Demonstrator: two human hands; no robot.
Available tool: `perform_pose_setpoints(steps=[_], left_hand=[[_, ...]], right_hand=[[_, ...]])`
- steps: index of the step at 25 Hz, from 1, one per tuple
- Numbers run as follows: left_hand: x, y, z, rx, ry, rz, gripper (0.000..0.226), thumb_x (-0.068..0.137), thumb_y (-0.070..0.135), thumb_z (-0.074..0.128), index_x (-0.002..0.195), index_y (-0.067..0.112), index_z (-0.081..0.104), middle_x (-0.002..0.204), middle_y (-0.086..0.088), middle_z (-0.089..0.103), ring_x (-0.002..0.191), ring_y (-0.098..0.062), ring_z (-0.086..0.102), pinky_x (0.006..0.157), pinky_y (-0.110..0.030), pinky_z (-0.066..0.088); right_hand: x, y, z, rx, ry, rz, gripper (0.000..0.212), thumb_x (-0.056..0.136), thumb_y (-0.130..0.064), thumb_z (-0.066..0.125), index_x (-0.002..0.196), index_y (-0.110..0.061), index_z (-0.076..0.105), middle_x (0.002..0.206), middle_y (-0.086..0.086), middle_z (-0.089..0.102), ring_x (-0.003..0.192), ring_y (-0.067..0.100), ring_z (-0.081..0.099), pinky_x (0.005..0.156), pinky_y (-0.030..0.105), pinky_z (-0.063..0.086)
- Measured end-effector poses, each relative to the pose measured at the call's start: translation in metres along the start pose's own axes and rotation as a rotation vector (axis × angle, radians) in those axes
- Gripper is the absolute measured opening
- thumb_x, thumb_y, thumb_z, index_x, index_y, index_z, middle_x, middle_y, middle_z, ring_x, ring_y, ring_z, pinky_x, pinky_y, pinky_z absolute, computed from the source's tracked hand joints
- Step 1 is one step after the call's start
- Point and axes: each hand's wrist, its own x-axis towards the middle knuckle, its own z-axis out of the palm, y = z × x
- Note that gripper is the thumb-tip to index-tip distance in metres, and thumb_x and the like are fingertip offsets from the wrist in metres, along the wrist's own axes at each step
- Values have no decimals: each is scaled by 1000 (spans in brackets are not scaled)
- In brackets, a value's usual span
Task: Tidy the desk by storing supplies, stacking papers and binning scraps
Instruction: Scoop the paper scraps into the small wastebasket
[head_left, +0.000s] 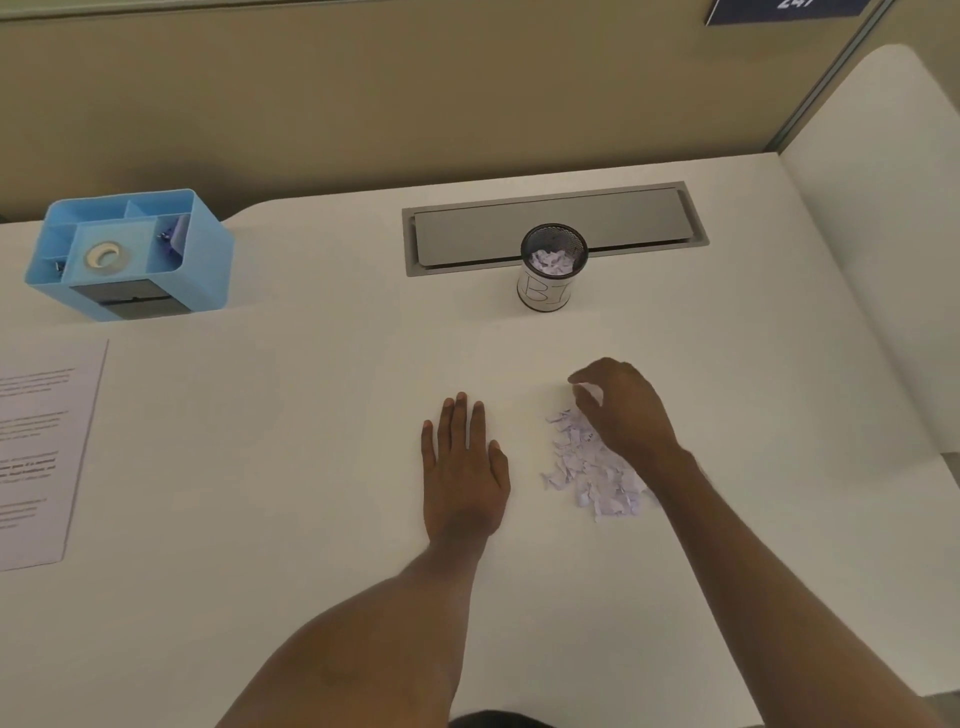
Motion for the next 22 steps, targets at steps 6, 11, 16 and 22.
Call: perform_pose_setpoints(steps=[6, 11, 16, 22], left_hand=[[-1, -1, 0, 10, 3, 5, 57, 109, 31, 34, 163, 11, 39, 175, -10, 28, 164, -25, 21, 133, -53, 18], [-1, -1, -1, 17, 1, 6, 57, 109, 31, 34, 163, 12, 38, 174, -10, 29, 164, -25, 21, 133, -53, 18], [-2, 0, -1, 11, 20, 10, 56, 109, 30, 36, 162, 11, 40, 174, -10, 31, 163, -27, 24, 132, -54, 21], [-1, 0, -1, 10, 31, 9, 56, 109, 29, 38, 161, 10, 41, 173, -10, 33, 163, -26, 25, 132, -53, 20]], right_hand=[[-29, 3, 24, -152, -87, -161, 44, 89, -45, 67, 130, -29, 61, 133, -8, 57, 122, 18, 48, 96, 34, 46], [-35, 11, 24, -165, -9, -194, 20, 84, -13, 68, 103, -20, 70, 111, -4, 62, 106, 22, 55, 84, 36, 50], [-42, 17, 17, -224, -46, -209, 22, 85, -23, 69, 107, -23, 67, 119, -7, 60, 112, 21, 53, 85, 36, 50], [-48, 24, 5, -409, -126, -116, 58, 78, -40, 78, 132, -30, 60, 136, -1, 55, 109, 28, 56, 78, 37, 54]])
